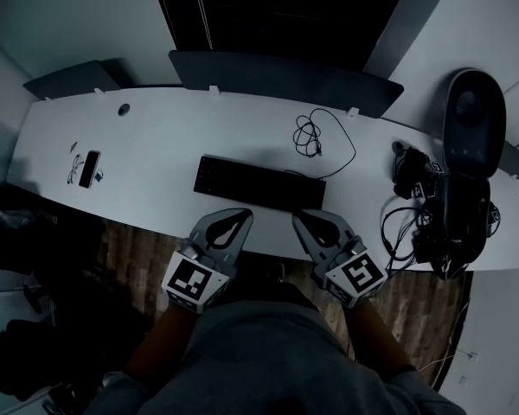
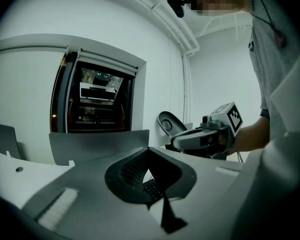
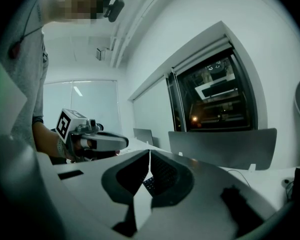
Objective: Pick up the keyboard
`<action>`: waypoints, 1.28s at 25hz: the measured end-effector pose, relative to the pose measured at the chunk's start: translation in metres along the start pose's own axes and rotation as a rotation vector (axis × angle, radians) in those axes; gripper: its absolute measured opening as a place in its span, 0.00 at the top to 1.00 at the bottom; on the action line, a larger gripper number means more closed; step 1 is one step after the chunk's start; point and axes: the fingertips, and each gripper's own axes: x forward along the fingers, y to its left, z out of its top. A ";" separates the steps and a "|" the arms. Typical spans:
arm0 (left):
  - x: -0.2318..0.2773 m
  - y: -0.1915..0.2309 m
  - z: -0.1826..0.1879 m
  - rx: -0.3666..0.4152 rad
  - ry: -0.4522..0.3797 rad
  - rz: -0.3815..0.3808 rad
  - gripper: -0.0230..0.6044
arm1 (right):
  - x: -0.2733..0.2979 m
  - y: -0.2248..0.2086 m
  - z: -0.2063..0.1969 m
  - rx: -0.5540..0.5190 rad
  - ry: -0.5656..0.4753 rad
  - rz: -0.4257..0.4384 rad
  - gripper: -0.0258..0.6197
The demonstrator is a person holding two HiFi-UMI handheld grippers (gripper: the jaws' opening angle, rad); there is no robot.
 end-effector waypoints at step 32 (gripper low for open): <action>0.056 0.138 -0.054 -0.073 0.137 -0.193 0.95 | 0.118 -0.061 -0.042 0.151 0.118 -0.192 0.94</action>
